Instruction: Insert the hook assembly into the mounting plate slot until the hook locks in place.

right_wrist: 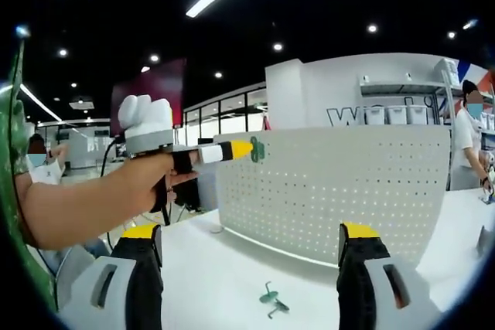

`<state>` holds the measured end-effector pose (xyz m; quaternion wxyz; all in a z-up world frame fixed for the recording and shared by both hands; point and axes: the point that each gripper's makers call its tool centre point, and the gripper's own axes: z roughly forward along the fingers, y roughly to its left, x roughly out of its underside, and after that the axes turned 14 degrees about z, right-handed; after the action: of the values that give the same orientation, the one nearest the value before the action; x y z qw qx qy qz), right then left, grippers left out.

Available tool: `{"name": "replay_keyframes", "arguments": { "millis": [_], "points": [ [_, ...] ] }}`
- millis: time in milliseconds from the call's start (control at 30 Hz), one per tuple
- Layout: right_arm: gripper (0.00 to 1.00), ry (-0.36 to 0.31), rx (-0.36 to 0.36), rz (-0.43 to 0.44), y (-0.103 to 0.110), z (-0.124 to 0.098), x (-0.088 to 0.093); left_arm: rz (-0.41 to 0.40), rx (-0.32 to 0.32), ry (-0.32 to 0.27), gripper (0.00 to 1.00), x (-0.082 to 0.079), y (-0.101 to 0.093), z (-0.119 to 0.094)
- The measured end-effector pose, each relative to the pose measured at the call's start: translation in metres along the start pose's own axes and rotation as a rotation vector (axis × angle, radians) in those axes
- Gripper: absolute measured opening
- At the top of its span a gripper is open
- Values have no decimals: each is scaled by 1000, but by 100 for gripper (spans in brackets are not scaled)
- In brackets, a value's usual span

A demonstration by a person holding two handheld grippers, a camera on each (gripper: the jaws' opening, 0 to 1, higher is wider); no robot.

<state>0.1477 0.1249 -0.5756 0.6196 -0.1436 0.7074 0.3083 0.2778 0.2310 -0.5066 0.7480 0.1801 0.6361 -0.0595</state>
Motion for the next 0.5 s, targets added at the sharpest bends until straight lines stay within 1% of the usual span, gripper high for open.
{"name": "replay_keyframes", "arguments": {
  "millis": [133,200,367,500],
  "points": [
    [96,1,2,2,-6,-1,-1,9,-35,-4,3,-3,8,12],
    [96,5,2,3,-9,-1,0,27,-61,-8,3,-4,11,16],
    [96,12,3,8,-17,-2,1,8,-95,-7,3,-4,21,29],
    [96,19,0,8,-21,-3,2,12,-121,-12,3,-8,28,36]
  ]
}}
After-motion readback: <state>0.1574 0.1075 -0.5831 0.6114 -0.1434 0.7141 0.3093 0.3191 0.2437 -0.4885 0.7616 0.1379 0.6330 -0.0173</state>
